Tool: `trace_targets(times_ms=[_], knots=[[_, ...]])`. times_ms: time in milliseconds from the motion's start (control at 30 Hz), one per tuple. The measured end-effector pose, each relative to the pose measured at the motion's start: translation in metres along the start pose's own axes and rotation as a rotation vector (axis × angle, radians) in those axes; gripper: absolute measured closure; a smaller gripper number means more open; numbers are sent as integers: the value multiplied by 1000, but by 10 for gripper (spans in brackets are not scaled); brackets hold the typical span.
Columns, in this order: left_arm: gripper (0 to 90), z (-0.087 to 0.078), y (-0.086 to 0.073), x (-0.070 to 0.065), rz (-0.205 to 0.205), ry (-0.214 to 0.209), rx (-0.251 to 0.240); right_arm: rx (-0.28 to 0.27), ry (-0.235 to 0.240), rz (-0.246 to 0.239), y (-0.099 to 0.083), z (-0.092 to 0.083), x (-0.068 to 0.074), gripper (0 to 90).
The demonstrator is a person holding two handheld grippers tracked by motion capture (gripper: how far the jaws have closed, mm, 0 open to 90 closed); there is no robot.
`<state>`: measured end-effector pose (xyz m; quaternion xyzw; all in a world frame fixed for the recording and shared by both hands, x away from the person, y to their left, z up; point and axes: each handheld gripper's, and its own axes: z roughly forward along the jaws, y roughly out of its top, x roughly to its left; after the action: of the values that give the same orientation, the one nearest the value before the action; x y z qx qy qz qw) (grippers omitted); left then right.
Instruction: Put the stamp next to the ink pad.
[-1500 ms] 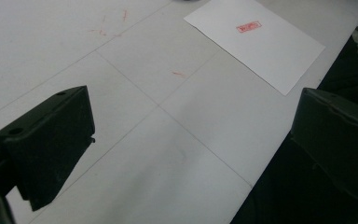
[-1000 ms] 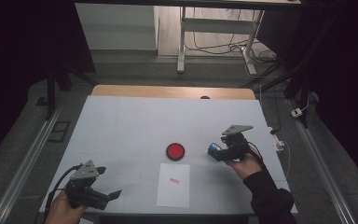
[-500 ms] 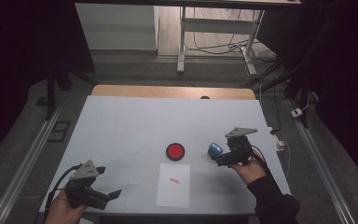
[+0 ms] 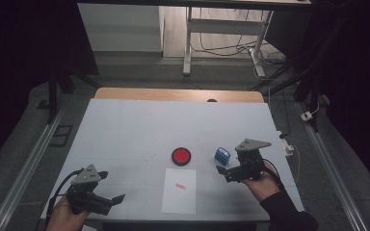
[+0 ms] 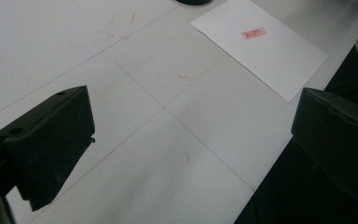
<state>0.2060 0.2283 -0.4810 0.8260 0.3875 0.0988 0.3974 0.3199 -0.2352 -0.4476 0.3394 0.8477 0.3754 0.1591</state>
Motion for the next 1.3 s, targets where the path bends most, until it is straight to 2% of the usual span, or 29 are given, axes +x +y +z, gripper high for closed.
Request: trace_targets(times_ms=[233, 733, 1000, 1300], knots=[[0, -1, -1, 1, -9, 15, 1, -29, 13, 12, -7, -12, 6, 0], [0, -5, -3, 2, -16, 44, -1, -37, -2, 24, -28, -36, 13, 0], [0, -5, -3, 2, -12, 47, -1, -41, -13, 76, -42, -48, 13, 0], [0, -6, -4, 1, -10, 51, 4, -20, -62, 123, -60, -63, 12, 0]])
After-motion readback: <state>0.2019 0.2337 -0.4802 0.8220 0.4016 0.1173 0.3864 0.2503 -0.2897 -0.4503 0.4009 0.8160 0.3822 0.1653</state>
